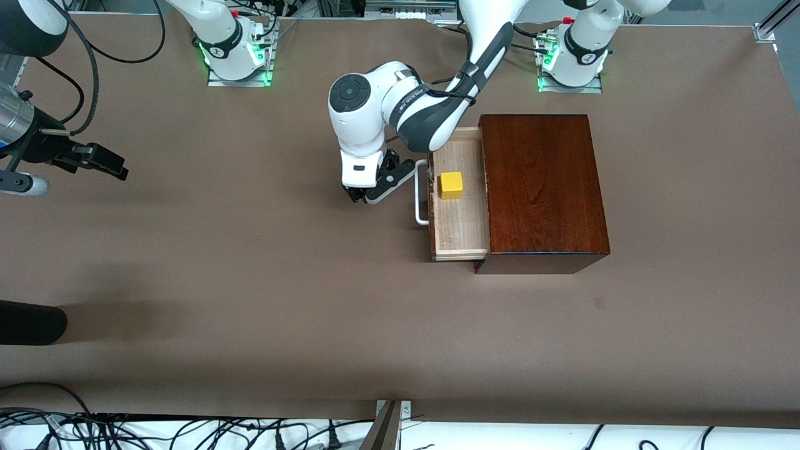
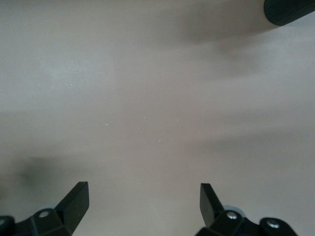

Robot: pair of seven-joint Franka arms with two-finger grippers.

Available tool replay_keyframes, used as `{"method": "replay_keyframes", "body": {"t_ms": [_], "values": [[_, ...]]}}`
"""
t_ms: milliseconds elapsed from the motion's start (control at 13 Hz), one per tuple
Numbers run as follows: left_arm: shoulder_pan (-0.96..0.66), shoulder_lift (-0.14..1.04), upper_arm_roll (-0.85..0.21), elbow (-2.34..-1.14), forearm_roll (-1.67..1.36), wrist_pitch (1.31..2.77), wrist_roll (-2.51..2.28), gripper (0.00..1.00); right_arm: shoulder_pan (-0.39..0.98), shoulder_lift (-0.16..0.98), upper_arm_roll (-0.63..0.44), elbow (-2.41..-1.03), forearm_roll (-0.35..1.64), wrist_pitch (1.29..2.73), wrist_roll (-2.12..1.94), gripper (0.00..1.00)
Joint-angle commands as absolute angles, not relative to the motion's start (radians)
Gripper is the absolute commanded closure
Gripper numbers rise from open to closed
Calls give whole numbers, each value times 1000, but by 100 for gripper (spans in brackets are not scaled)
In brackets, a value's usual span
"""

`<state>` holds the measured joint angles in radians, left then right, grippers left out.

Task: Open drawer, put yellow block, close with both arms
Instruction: 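Reach the left gripper to the drawer front while the right gripper retracts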

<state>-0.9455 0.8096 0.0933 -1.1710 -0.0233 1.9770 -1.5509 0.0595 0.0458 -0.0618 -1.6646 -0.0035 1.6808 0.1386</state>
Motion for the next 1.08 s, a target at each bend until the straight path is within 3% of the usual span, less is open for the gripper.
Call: {"method": "replay_keyframes", "body": {"t_ms": [0, 1000], "values": [[-942, 818, 112, -1209, -28, 1979, -1355, 100, 61, 46, -58, -1652, -37, 1678, 141, 0], [-873, 712, 127, -1350, -29, 1968, -1413, 100, 58, 41, -63, -1629, -29, 1671, 146, 0]]}}
